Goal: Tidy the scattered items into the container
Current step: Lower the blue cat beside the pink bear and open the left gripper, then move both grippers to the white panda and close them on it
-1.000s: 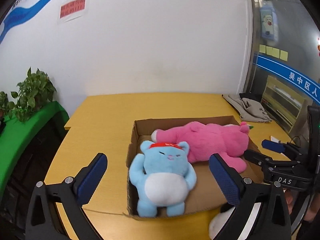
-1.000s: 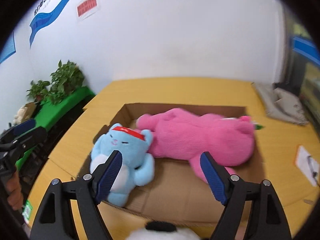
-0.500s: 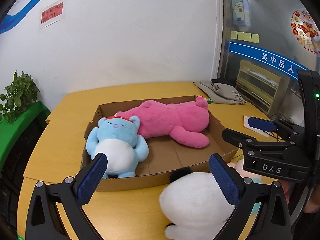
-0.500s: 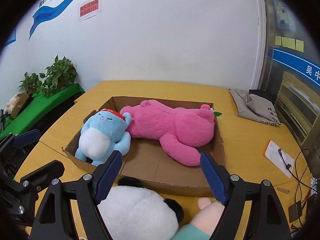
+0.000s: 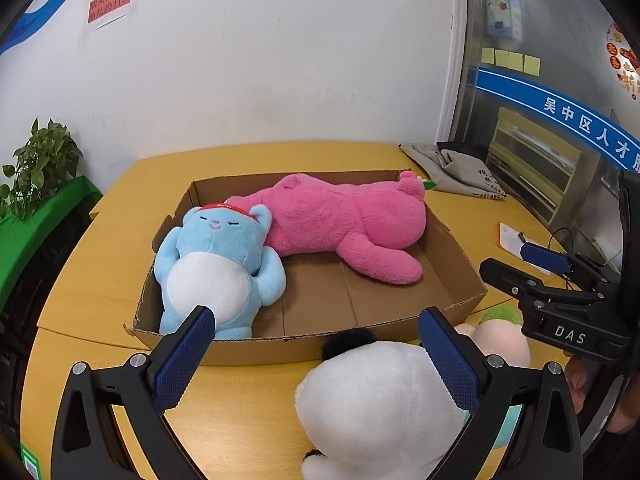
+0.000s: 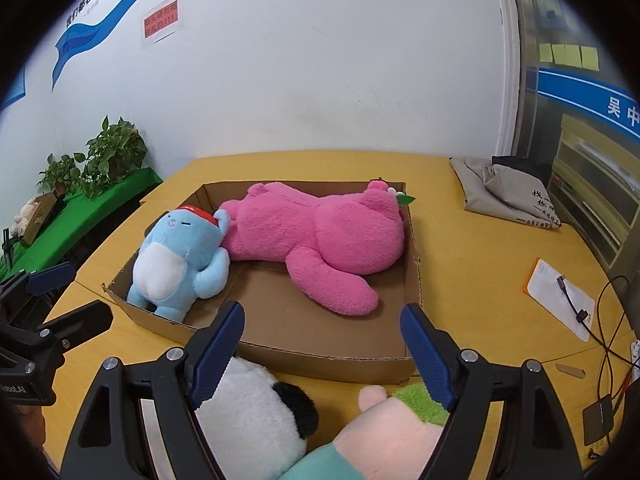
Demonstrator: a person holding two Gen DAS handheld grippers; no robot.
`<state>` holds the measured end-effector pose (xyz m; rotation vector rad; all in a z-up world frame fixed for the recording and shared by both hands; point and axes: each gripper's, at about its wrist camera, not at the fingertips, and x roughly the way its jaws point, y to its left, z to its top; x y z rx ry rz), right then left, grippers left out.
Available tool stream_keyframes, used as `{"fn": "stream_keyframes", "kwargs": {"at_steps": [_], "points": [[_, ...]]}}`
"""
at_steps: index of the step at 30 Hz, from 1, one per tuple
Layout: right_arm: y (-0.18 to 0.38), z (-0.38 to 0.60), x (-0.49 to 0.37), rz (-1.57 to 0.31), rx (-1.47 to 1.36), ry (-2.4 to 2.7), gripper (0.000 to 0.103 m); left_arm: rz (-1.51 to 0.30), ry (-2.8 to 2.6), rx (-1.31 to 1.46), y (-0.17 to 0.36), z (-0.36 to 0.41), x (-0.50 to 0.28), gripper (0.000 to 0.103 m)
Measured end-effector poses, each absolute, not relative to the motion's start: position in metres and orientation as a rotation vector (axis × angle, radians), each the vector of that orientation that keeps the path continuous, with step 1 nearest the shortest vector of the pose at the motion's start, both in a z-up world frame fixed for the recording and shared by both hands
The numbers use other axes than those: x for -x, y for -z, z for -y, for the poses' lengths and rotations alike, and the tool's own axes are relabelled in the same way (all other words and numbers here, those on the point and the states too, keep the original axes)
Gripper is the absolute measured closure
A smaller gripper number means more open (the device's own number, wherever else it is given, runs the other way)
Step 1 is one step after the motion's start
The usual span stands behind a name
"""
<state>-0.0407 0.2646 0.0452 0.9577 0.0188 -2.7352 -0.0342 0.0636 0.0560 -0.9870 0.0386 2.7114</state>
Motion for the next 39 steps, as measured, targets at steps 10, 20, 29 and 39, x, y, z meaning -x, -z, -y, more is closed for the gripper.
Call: {"fn": "stream_keyframes", "kwargs": {"at_steps": [10, 20, 29, 39], "points": [[-0.042, -0.264, 0.043, -0.048, -0.979, 2.736, 0.023, -0.039, -2.637, 0.958, -0.048, -0.069, 0.039, 0.0], [-0.004, -0.237, 0.018, -0.15, -1.07, 2.579, 0.023, 0.091, -2.507, 1.061, -0.004, -0.027, 0.047, 0.0], [0.026, -0.203, 0.009, -0.127, -1.132, 2.39, 0.024, 0.218, -2.351, 1.14, 0.039, -0.002, 0.048, 0.0], [0.036, -0.176, 0.013, 0.054, -1.056, 2.223, 0.023, 0.187, -2.363, 1.115, 0.029, 0.019, 0.042, 0.0]]}}
